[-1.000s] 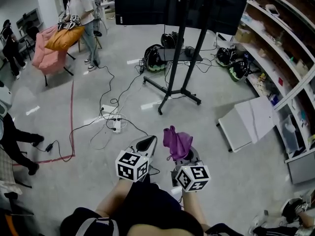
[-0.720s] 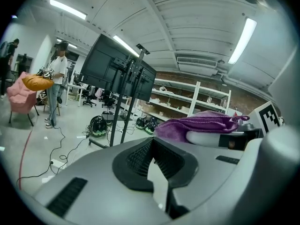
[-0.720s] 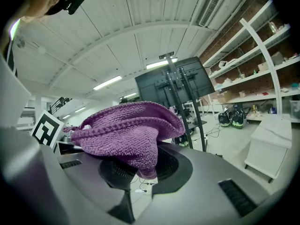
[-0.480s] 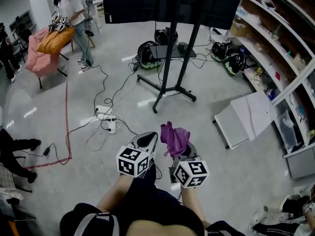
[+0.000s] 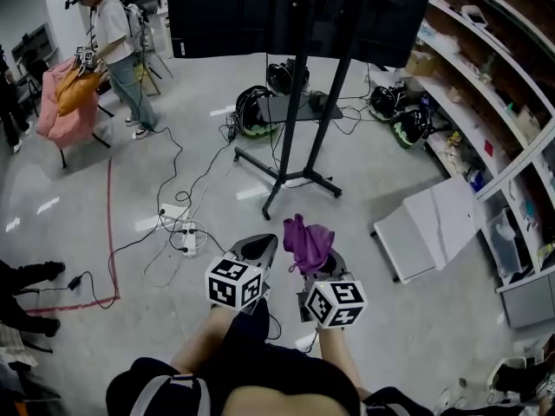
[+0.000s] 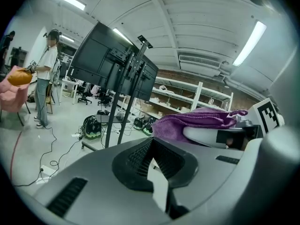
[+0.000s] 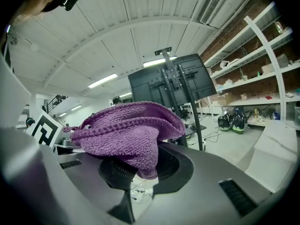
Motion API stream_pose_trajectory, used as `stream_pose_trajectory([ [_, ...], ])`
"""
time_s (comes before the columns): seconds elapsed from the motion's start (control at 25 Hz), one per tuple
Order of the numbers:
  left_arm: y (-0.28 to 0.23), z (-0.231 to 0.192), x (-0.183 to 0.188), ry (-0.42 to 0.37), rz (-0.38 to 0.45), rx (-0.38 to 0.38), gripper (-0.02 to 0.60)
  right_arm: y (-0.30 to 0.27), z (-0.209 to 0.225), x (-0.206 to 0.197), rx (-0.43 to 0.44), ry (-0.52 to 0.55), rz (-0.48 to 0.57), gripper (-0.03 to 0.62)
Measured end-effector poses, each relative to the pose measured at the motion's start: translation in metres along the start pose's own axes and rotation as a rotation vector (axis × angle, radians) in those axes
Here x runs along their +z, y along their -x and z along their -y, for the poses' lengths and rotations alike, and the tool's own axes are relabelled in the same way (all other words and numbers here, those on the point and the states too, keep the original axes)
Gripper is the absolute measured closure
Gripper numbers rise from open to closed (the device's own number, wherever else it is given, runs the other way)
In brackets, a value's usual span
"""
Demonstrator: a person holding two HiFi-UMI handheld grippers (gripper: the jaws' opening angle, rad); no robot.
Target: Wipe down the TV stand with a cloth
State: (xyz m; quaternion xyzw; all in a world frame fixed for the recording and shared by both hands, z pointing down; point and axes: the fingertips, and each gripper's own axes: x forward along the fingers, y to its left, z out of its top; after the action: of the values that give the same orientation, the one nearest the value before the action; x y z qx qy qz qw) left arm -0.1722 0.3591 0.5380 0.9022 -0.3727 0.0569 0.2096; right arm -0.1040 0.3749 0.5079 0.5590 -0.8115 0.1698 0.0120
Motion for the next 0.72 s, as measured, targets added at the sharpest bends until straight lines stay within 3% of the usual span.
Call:
stream_pose_trajectory([
  [0.72,-0.129,-0.119,0.108,-0.04,0.016,-0.022,0.575,-0.19,0.057,0.089,0.008,0.033,0.033,0.53],
])
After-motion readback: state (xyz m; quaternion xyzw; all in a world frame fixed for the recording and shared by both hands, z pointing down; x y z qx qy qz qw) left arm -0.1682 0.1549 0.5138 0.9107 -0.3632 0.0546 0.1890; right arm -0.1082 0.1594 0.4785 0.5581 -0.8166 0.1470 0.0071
